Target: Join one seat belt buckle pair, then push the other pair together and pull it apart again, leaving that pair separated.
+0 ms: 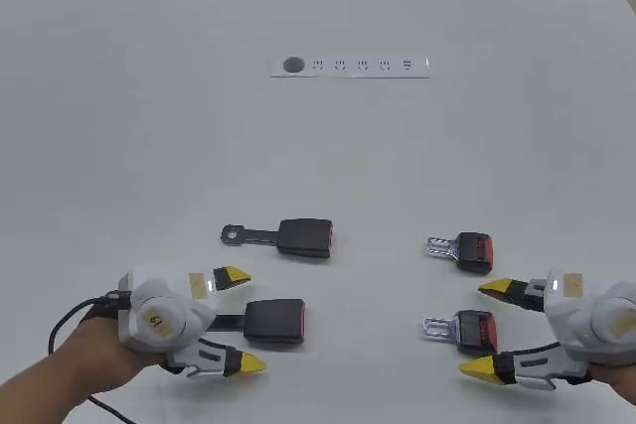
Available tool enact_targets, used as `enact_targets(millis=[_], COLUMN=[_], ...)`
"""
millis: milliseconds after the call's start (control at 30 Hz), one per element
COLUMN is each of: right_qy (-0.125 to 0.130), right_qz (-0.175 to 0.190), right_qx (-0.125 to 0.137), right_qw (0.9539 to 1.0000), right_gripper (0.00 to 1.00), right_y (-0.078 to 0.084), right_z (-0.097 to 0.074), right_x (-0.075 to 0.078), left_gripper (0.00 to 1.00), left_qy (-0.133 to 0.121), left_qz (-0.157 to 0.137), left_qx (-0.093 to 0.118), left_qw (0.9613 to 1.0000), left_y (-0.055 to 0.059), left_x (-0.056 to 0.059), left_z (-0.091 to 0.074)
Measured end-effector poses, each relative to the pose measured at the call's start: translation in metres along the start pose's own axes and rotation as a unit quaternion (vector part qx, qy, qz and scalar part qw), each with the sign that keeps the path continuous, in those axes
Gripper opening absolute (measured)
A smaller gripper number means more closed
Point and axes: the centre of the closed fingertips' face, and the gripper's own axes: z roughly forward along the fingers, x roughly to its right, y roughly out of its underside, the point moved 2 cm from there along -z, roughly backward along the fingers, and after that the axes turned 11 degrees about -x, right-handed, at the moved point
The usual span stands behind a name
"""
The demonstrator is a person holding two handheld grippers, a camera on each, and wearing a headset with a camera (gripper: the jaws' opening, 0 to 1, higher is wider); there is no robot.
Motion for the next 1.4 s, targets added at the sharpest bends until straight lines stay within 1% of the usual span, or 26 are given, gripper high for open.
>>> enact_targets(millis=[67, 100, 133, 167, 233, 267, 300, 333, 400, 467, 500, 567, 633, 667, 767, 800, 867, 933, 1033, 1133, 1200, 1400], right_qy=[-0.007, -0.009, -0.011, -0.012, -0.012, -0.012, -0.013, -0.015, -0.019, -0.022, -0.022, -0.024, -0.025, -0.024, -0.023, -0.025, -0.023, -0.033, -0.029, -0.030, -0.032, -0.043], right_qz=[-0.002, -0.004, -0.008, -0.009, -0.008, -0.012, -0.013, -0.014, -0.021, -0.028, -0.033, -0.034, -0.034, -0.037, -0.046, -0.047, -0.058, -0.059, -0.071, -0.070, -0.070, -0.073], right_qx=[-0.005, -0.006, -0.008, -0.010, -0.015, -0.013, -0.013, -0.013, -0.012, -0.013, -0.015, -0.015, -0.014, -0.014, -0.014, -0.013, -0.011, -0.008, -0.003, 0.006, 0.012, 0.023], right_qw=[1.0000, 0.9999, 0.9999, 0.9998, 0.9998, 0.9998, 0.9998, 0.9997, 0.9995, 0.9993, 0.9991, 0.9990, 0.9990, 0.9989, 0.9986, 0.9985, 0.9980, 0.9977, 0.9970, 0.9971, 0.9970, 0.9961], right_gripper=[0.62, 0.61, 0.60, 0.59, 0.58, 0.58, 0.57, 0.56, 0.54, 0.52, 0.52, 0.50, 0.48, 0.48, 0.45, 0.44, 0.42, 0.38, 0.38, 0.37, 0.37, 0.36], right_y=[0.002, 0.002, 0.004, 0.005, 0.007, 0.006, 0.005, 0.004, 0.004, 0.004, 0.005, 0.006, 0.006, 0.006, 0.006, 0.005, 0.005, 0.005, 0.005, 0.006, 0.006, 0.005], right_z=[0.000, 0.000, 0.001, 0.001, 0.002, 0.001, 0.001, 0.001, 0.002, 0.002, 0.002, 0.001, 0.001, 0.002, 0.002, 0.002, 0.003, 0.004, 0.004, 0.004, 0.004, 0.004], right_x=[-0.001, -0.002, -0.001, -0.001, 0.000, 0.001, 0.003, 0.002, 0.001, 0.000, 0.001, 0.002, 0.002, 0.002, 0.003, 0.003, 0.003, 0.001, 0.002, 0.003, 0.003, 0.003], left_gripper=[0.67, 0.67, 0.66, 0.65, 0.63, 0.62, 0.62, 0.62, 0.61, 0.57, 0.54, 0.49, 0.43, 0.40, 0.35, 0.35, 0.35, 0.35, 0.35, 0.35, 0.34, 0.34], left_qy=[0.014, 0.014, 0.013, 0.014, 0.020, 0.021, 0.021, 0.019, 0.023, 0.023, 0.028, 0.030, 0.032, 0.033, 0.025, 0.028, 0.029, 0.031, 0.036, 0.042, 0.045, 0.049], left_qz=[-0.005, -0.002, 0.005, 0.004, 0.003, 0.004, 0.005, 0.010, 0.007, 0.011, 0.015, 0.026, 0.025, 0.036, 0.047, 0.053, 0.053, 0.056, 0.062, 0.075, 0.078, 0.076], left_qx=[0.003, 0.001, -0.008, -0.009, -0.004, -0.004, -0.007, -0.001, 0.000, -0.002, -0.005, -0.008, -0.007, -0.010, -0.016, -0.019, -0.021, -0.019, -0.019, -0.023, -0.023, -0.018], left_qw=[0.9999, 0.9999, 0.9999, 0.9999, 0.9998, 0.9998, 0.9997, 0.9998, 0.9997, 0.9997, 0.9995, 0.9992, 0.9991, 0.9987, 0.9985, 0.9980, 0.9979, 0.9978, 0.9973, 0.9961, 0.9957, 0.9957], left_y=[0.000, 0.001, 0.003, 0.003, 0.002, 0.001, 0.002, 0.000, -0.003, -0.004, -0.003, -0.002, -0.002, -0.002, -0.002, -0.003, -0.004, -0.003, -0.001, -0.002, -0.002, -0.002], left_x=[0.003, 0.003, 0.003, 0.003, 0.004, 0.004, 0.004, 0.003, 0.002, 0.001, 0.002, 0.002, 0.001, 0.002, -0.002, -0.001, -0.001, -0.001, -0.002, -0.002, -0.002, -0.002], left_z=[0.003, 0.005, 0.007, 0.008, 0.009, 0.010, 0.012, 0.013, 0.015, 0.016, 0.016, 0.016, 0.017, 0.017, 0.017, 0.018, 0.016, 0.016, 0.015, 0.014, 0.013, 0.013])
